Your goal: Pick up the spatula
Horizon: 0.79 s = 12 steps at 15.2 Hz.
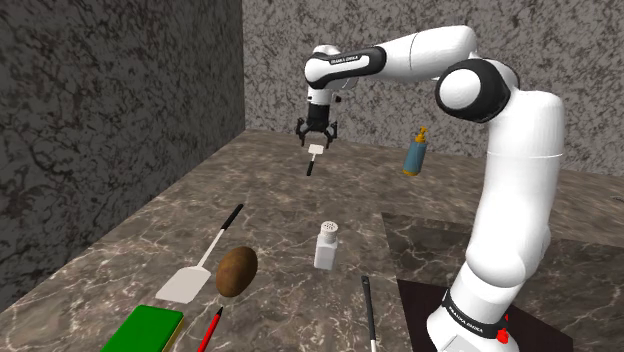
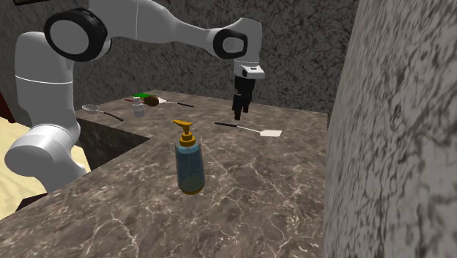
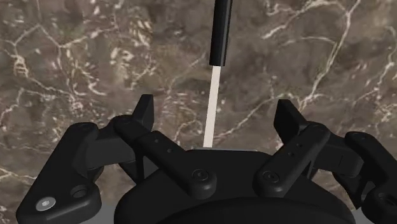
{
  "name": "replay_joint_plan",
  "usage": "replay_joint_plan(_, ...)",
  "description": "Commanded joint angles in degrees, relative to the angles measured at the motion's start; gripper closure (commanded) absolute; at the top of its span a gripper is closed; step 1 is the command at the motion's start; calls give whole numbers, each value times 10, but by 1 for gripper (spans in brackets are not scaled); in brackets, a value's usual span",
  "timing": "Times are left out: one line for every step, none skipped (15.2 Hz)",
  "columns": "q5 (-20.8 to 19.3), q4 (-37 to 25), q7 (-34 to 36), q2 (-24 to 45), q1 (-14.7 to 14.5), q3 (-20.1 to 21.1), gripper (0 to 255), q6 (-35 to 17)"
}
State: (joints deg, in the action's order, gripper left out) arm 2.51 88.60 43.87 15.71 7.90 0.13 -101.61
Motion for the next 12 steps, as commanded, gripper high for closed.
replay_joint_plan(4,-32,15,26,4,-5,0,6)
replay_joint_plan(4,-25,15,26,4,-5,0,-2)
replay_joint_plan(4,-18,15,27,4,-5,0,-9)
replay_joint_plan(4,-11,14,27,4,-5,0,-17)
replay_joint_plan(4,-5,14,28,4,-5,0,-24)
replay_joint_plan(4,2,14,29,4,-5,0,-31)
replay_joint_plan(4,8,13,30,4,-5,0,-38)
replay_joint_plan(4,17,13,32,4,-5,0,-50)
replay_joint_plan(4,18,13,32,4,-5,0,-50)
replay_joint_plan(4,17,13,32,4,-5,0,-50)
replay_joint_plan(4,17,13,32,4,-5,255,-49)
replay_joint_plan(4,17,13,32,4,-5,255,-50)
